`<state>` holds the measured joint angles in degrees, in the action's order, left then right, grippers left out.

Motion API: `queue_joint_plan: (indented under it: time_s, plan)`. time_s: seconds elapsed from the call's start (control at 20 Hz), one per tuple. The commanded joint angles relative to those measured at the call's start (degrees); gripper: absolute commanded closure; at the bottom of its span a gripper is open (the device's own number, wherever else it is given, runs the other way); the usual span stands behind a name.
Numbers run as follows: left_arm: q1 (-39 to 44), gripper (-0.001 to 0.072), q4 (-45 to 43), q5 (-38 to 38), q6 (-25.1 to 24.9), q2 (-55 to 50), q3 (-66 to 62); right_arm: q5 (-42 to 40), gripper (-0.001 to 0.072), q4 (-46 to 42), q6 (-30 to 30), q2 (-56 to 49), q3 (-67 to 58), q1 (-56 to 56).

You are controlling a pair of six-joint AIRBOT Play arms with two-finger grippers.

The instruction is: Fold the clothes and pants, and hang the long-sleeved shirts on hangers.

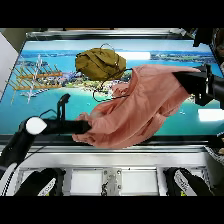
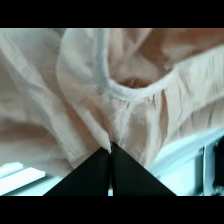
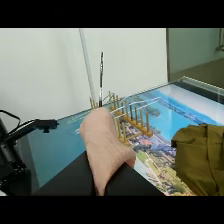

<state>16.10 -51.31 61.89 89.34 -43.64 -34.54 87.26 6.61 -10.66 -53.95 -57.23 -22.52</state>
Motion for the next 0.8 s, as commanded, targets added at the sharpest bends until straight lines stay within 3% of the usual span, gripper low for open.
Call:
queue_joint_plan:
  time_s: [0.0, 0.05, 0.15, 0.35, 0.55, 0.75]
  plan:
    - [3.6, 0.0699, -0.7, 5.6, 2.0, 9.0, 4.6, -2.0, 0.0708, 0.1, 0.2, 2.2, 2.2, -0.2]
    - [4.5, 0.0686, -1.1, 5.3, 2.0, 10.6, 5.0, -2.0, 0.0708, 0.1, 0.2, 2.2, 2.2, -0.2]
    - [5.2, 0.0194, -1.8, 2.5, 2.4, 12.9, 4.7, -2.0, 0.0707, 0.1, 0.1, 2.1, 2.2, -0.2]
    - [1.2, 0.0198, -8.8, -1.7, 6.9, 11.3, 0.5, -2.0, 0.0707, 0.1, 0.1, 2.1, 2.2, -0.2]
    - [-0.9, 0.0197, -9.2, -4.1, 6.9, -0.3, -4.8, -1.9, 0.0707, 0.1, 0.1, 2.1, 2.2, -0.2]
    - [1.4, 0.0198, -9.1, -11.2, 6.9, -14.0, -9.7, -1.9, 0.0707, 0.1, 0.1, 2.1, 2.2, -0.2]
